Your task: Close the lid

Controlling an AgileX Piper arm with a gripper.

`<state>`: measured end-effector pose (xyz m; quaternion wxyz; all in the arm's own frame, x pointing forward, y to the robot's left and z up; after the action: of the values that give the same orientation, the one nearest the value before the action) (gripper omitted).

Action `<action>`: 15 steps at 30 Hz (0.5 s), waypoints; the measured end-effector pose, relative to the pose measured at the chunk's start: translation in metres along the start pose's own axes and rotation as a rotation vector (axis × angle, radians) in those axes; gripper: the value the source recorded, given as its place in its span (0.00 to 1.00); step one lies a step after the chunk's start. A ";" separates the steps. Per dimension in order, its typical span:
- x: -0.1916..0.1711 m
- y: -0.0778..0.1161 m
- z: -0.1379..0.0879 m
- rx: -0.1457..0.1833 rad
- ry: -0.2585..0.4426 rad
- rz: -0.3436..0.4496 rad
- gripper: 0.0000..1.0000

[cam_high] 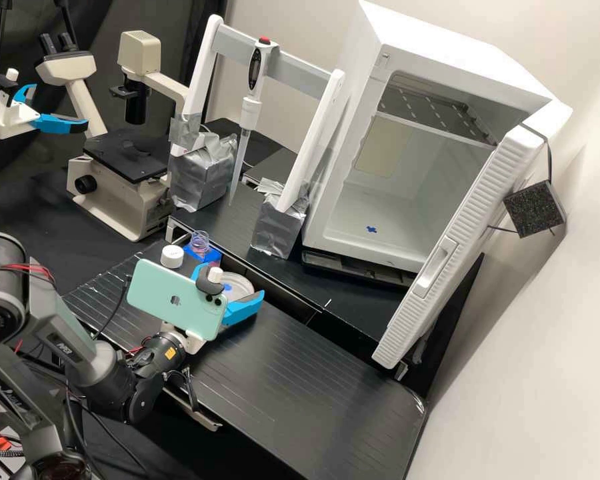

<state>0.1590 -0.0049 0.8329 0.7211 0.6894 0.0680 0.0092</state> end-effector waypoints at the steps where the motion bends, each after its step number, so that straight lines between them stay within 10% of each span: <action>1: 0.000 0.000 0.000 0.000 0.000 0.000 1.00; 15: -0.007 0.010 -0.020 -0.010 0.076 0.086 1.00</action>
<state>0.1502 0.0150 0.8428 0.7203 0.6873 0.0658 0.0666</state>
